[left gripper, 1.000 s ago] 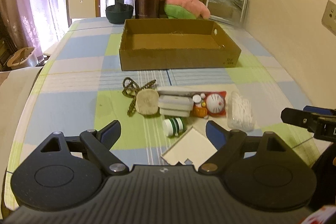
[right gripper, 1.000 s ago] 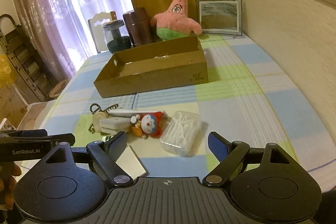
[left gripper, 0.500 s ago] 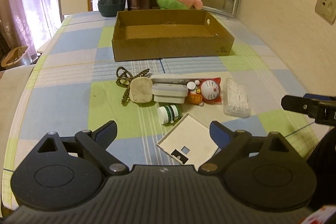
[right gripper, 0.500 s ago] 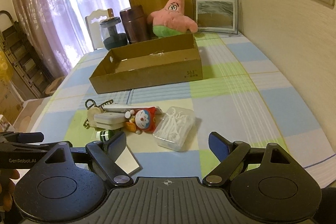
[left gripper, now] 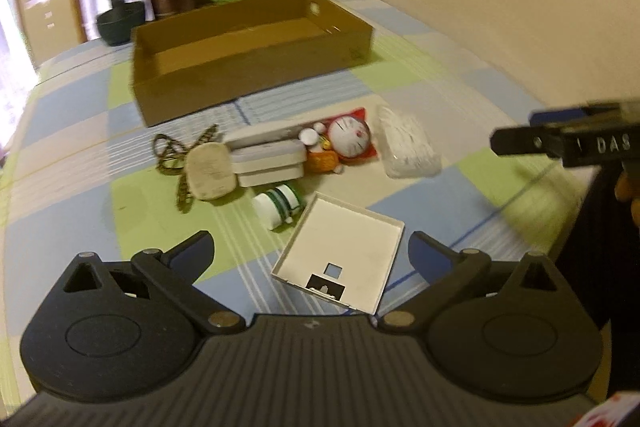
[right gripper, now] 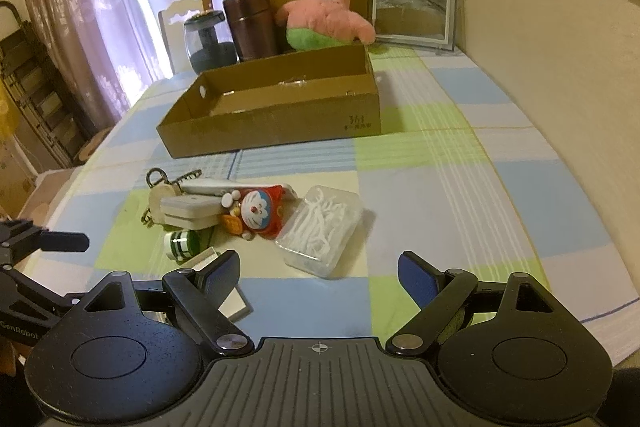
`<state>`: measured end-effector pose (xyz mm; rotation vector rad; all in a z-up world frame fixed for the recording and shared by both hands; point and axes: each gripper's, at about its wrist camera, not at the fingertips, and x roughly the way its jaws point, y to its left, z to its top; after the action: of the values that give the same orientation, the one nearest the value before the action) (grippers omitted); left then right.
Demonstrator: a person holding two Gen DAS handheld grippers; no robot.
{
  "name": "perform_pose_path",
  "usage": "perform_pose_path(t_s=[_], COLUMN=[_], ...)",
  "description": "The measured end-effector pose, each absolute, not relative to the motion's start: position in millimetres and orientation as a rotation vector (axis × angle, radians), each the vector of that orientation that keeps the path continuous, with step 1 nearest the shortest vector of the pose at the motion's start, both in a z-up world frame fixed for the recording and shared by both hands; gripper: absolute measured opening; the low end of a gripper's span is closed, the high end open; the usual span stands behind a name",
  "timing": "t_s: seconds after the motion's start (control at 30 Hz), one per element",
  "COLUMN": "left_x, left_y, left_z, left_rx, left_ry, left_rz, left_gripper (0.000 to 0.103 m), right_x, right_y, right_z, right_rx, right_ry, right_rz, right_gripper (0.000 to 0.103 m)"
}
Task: Organize rigid objects
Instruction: 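Grasp the white square plate edge with the left gripper, then grasp the clear floss-pick box with the right gripper while the left holds the plate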
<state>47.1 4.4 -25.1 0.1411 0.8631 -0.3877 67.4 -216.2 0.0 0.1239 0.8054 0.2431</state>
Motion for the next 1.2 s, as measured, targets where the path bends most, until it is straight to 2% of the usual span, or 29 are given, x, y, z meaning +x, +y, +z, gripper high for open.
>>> perform_pose_path(t_s=[0.37,0.97,1.1,1.17,1.2], left_x=[72,103,100,97,97], left_y=[-8,-20,-24,-27,-27], left_z=[-63,-99,-99,-97,-96], left_rx=[0.249,0.264,0.295,0.297,0.286], left_ry=[0.918,0.983,0.973,0.968,0.972], left_rz=[-0.565,-0.660,-0.643,-0.634,-0.622], left_gripper=[0.102,0.101,0.095,0.085,0.085], right_x=[100,120,124,126,127], right_y=[-208,-211,-211,-210,-209], right_z=[-31,-59,-60,-61,-61], right_rx=[0.027,0.051,0.051,0.051,0.051], right_ry=[0.865,0.913,0.911,0.911,0.910], right_rz=[0.305,0.269,0.253,0.249,0.249], right_gripper=[0.084,0.084,0.084,0.084,0.084])
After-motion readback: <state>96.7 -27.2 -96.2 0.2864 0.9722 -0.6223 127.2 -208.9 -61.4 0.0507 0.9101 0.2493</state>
